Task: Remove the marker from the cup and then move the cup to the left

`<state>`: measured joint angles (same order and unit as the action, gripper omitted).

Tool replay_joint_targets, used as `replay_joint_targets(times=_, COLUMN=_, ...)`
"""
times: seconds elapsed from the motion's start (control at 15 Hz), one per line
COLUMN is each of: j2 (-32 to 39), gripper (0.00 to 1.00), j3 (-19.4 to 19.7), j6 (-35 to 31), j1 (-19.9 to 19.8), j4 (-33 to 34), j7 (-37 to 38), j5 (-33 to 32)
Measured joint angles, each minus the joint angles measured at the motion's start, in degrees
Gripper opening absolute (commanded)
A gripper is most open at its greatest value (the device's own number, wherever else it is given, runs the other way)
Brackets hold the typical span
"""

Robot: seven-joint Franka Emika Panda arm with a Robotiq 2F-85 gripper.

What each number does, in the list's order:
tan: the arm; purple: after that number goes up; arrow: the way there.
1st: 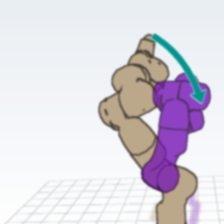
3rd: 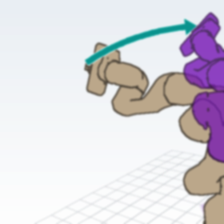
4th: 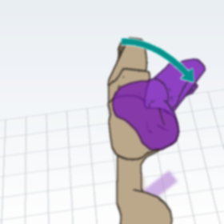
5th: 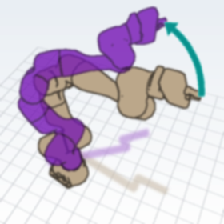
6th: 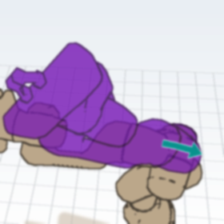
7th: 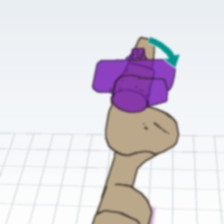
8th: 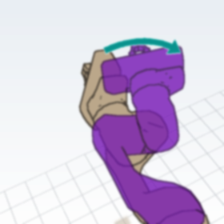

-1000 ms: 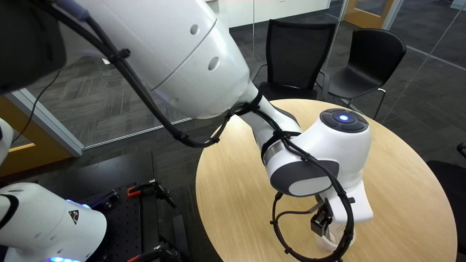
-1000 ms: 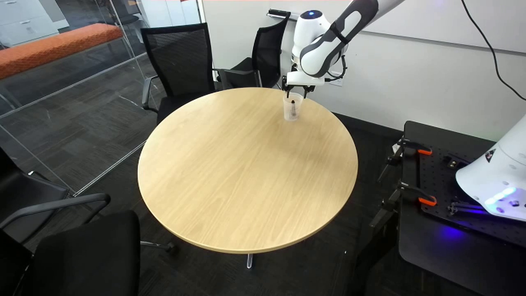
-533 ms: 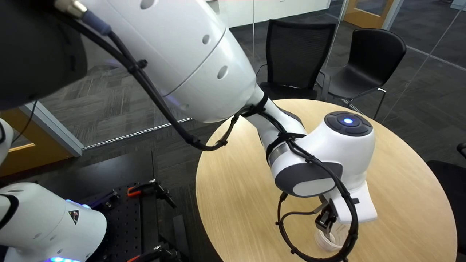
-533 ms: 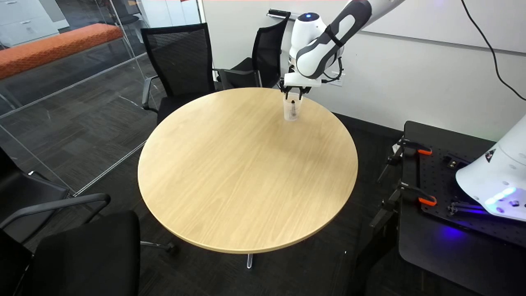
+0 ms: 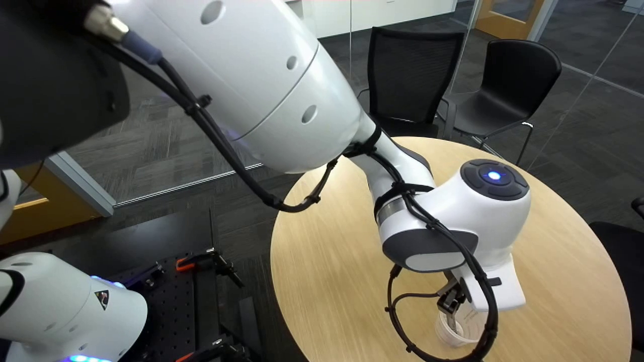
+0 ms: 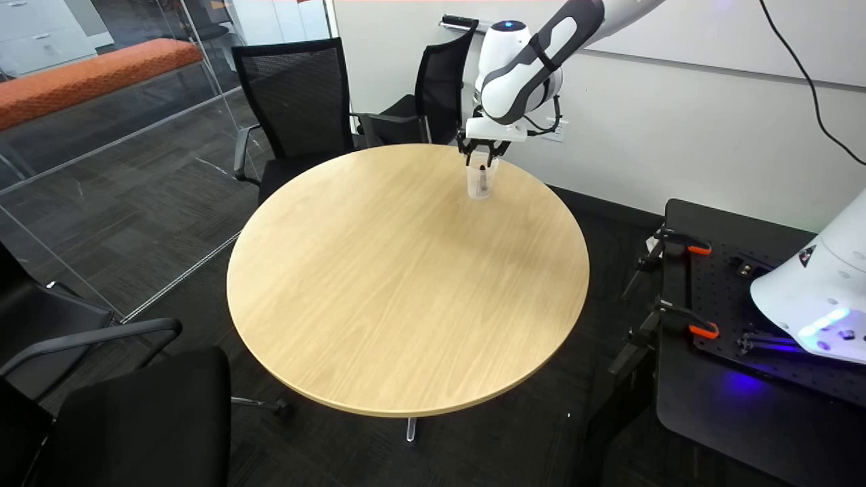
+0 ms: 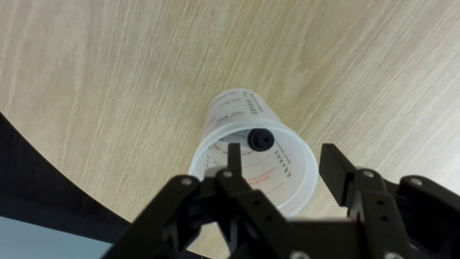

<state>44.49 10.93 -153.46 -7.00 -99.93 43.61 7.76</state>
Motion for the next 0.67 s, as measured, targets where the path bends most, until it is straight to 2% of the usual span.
replay_joint_targets(times=0.2, j2=0.1, gripper=0.26, j3=0.0, j6=0.4, j1=-0.2, j4=0.2, j7=-0.6, j5=1.0)
replay_joint_targets(times=0.33, j2=0.2, gripper=0.19, j3=0.0, j6=0.8, j1=-0.4, j4=0.3, j7=-0.6, j5=1.2)
replay_joint_targets(times=0.4, j2=0.2, gripper=0.11, j3=0.0, j6=1.0, j1=-0.4, j4=0.3, j7=-0.6, j5=1.3)
replay_joint_targets(times=0.53, j2=0.2, gripper=0.13, j3=0.0, j6=1.2, j1=-0.6, j4=0.3, j7=-0.6, j5=1.4)
replay_joint_targets(times=0.6, j2=0.2, gripper=0.12, j3=0.0, j6=1.3, j1=-0.6, j4=0.5, j7=-0.6, j5=1.4)
replay_joint_targets(times=0.67, j2=0.2, gripper=0.05, j3=0.0, j6=1.4, j1=-0.6, j4=0.5, j7=-0.6, j5=1.4)
